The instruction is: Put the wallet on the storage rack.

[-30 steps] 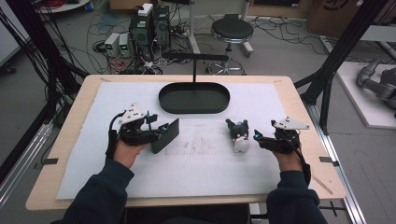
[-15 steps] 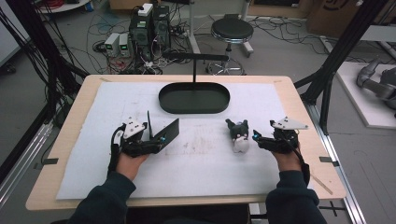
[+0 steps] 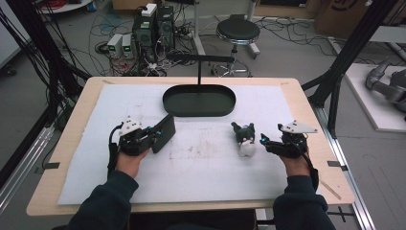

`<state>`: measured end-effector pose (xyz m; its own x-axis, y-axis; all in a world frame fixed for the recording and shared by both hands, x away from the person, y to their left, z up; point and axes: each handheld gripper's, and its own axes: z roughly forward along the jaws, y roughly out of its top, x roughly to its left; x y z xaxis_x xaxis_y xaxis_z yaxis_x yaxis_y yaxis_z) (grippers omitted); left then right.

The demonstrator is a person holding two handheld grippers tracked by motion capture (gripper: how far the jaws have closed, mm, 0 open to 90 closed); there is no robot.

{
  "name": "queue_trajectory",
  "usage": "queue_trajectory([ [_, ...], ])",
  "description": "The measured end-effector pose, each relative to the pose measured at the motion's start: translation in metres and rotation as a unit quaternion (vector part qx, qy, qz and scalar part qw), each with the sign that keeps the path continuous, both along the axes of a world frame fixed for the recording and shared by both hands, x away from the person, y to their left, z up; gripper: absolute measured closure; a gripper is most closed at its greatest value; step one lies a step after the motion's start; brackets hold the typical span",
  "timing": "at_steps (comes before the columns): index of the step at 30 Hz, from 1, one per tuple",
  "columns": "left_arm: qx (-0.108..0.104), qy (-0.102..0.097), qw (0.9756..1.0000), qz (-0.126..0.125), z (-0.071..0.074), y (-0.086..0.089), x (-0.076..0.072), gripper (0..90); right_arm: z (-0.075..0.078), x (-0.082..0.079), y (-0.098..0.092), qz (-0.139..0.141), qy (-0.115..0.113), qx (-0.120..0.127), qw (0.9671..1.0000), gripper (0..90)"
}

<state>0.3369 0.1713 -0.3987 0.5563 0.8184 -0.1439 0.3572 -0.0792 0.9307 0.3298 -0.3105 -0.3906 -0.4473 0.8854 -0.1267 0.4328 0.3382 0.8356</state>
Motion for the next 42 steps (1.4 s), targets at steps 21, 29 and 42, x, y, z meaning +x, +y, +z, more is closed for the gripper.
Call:
queue_trajectory([
  [21, 0.022, -0.053, 0.9983, -0.003, 0.053, -0.002, 0.092, 76.7, 0.002, 0.0, 0.0, 0.007, -0.004, 0.013, 0.9999, 25.1],
  [29, 0.042, -0.053, 0.9977, 0.012, 0.035, -0.022, 0.13, 76.6, 0.001, 0.003, -0.002, 0.005, -0.004, 0.021, 0.9998, 25.0],
  [42, 0.08, -0.045, 0.9943, 0.054, 0.013, -0.045, 0.177, 77.1, 0.0, 0.001, -0.007, -0.002, -0.002, 0.031, 0.9995, 25.1],
])
